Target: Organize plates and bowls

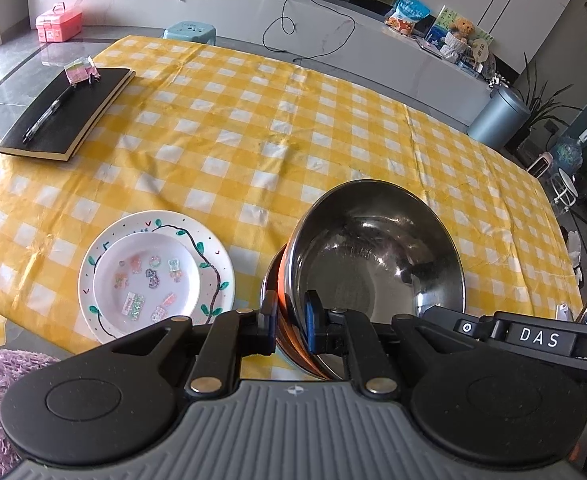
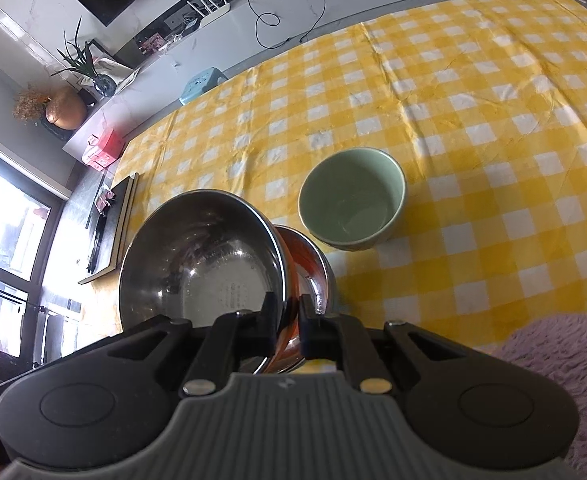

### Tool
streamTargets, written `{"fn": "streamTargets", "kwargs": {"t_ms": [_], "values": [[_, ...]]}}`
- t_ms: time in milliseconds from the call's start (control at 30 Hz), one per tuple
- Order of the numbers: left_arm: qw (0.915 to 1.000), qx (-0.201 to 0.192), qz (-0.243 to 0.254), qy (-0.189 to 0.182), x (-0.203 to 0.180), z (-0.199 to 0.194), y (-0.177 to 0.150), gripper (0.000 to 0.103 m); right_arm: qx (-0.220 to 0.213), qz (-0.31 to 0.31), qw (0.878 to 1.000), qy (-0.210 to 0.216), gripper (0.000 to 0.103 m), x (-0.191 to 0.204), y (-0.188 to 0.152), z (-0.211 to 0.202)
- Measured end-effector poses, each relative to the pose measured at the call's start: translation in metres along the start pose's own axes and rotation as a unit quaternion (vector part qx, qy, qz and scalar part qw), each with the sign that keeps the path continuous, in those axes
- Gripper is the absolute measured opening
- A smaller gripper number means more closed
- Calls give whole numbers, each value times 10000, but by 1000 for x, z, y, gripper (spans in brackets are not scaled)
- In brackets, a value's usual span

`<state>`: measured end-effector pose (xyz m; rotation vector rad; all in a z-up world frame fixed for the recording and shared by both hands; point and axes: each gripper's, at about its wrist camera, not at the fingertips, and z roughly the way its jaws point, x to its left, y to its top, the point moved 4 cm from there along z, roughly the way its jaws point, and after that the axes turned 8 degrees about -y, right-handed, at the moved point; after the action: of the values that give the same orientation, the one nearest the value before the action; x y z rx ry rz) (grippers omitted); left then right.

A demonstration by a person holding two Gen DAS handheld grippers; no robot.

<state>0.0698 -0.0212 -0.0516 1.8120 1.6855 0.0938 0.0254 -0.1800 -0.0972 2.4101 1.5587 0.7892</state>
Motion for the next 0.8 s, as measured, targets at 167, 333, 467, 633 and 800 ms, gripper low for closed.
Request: {"fn": "streamTargets", "kwargs": {"t_ms": [167,333,467,633,800], "values": [[10000,62,46,30,0,5,0,15,46,52,10000,-20,8,-2,1,4],[9999,111,86,83,0,8,0,15,114,62,9999,-40,8,-3,2,10],[9997,170,109,117,0,11,-2,15,153,74,9998,-63,8,-3,1,14],[9996,214,131,164,1,16,-3,15,194,66,9997,-104,7,-4,0,19],[9994,253,139,194,1,21,-3,16,221,87,9996,-139,7,-5,0,24]]}}
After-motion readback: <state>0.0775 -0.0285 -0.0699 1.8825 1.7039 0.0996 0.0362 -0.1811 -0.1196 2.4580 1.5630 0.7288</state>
